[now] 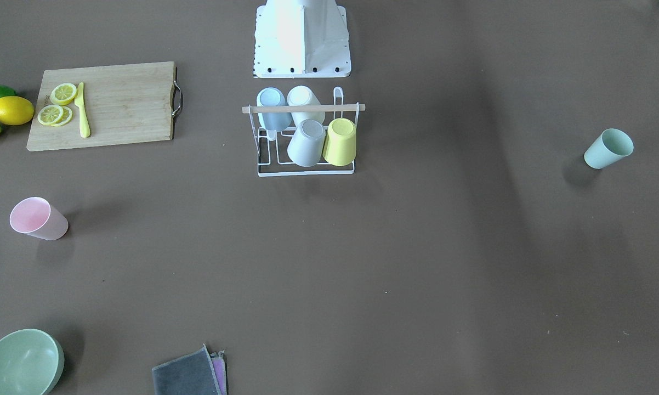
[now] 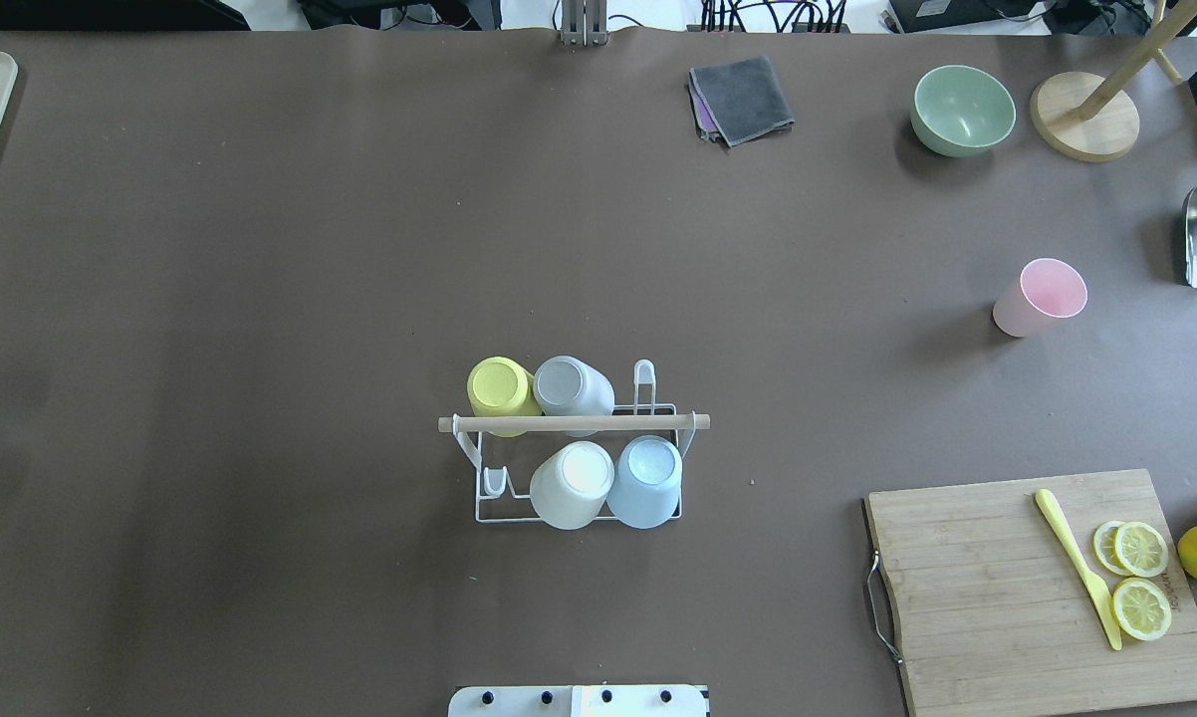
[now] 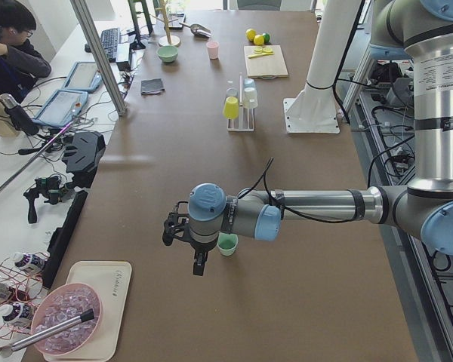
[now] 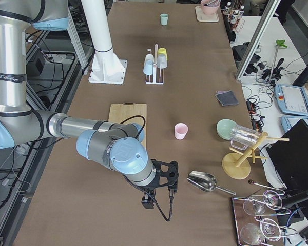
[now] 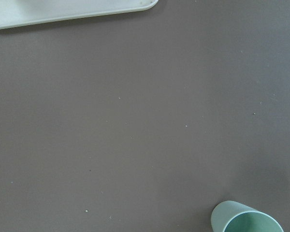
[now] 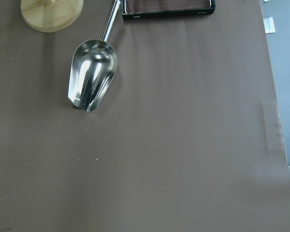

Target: Place cup on cup holder

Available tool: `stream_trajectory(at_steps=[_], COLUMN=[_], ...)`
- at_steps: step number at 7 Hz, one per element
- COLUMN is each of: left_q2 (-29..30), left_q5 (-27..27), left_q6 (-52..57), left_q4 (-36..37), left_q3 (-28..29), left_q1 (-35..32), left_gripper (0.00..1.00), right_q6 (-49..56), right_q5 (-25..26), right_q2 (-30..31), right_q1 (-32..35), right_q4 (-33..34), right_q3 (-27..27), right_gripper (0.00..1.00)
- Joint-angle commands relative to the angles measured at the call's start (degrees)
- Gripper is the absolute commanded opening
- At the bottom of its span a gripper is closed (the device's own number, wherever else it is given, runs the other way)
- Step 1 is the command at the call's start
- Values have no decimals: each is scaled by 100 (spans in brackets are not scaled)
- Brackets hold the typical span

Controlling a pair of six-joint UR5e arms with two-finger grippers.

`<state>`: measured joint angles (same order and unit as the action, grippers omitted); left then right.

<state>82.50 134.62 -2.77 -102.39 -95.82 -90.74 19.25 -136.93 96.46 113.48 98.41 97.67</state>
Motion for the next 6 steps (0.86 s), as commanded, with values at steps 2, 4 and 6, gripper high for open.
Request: stream_trajectory(at_steps=[2, 4, 6], left_q2=[56, 318, 600], left_q5=[-6, 12, 151], left_q6=[-91, -530, -803], left_q4=[0, 174, 727], left_q3=[-7, 19, 46], left_q1=[-50, -58, -189], left_gripper=[99, 99, 99], right_q6=[0, 0, -9], right_q5=[0, 35, 140], right_q2=[-39, -39, -152], right_q1=[-271, -545, -861], right_q4=[11, 46, 73], right_q3=[33, 50, -2], right_gripper=[100, 100, 100])
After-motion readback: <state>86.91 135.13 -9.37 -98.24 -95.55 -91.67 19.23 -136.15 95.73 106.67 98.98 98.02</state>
